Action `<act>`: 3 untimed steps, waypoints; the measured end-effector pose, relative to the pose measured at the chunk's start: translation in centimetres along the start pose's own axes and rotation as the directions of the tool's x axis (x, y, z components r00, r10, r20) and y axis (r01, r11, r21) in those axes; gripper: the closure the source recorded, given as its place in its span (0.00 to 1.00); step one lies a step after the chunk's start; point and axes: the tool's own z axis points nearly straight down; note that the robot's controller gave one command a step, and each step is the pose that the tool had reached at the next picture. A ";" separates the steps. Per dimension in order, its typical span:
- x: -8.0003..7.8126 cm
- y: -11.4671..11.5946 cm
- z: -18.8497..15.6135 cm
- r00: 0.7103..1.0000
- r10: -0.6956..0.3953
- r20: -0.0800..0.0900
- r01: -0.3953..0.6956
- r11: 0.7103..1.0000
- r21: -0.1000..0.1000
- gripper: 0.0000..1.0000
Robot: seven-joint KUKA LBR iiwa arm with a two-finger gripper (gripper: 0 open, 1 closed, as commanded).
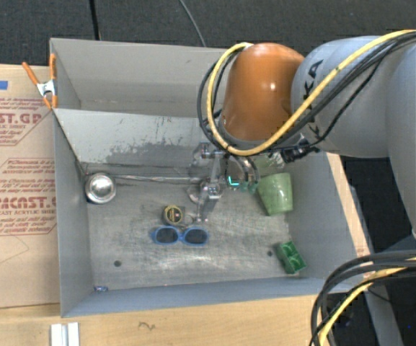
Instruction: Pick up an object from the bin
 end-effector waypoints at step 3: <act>3.1 2.0 6.1 1.000 0.019 0.007 -0.019 1.000 0.000 0.00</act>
Offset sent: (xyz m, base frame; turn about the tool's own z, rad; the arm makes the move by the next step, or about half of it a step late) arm -0.0233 0.0101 -0.0548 0.0191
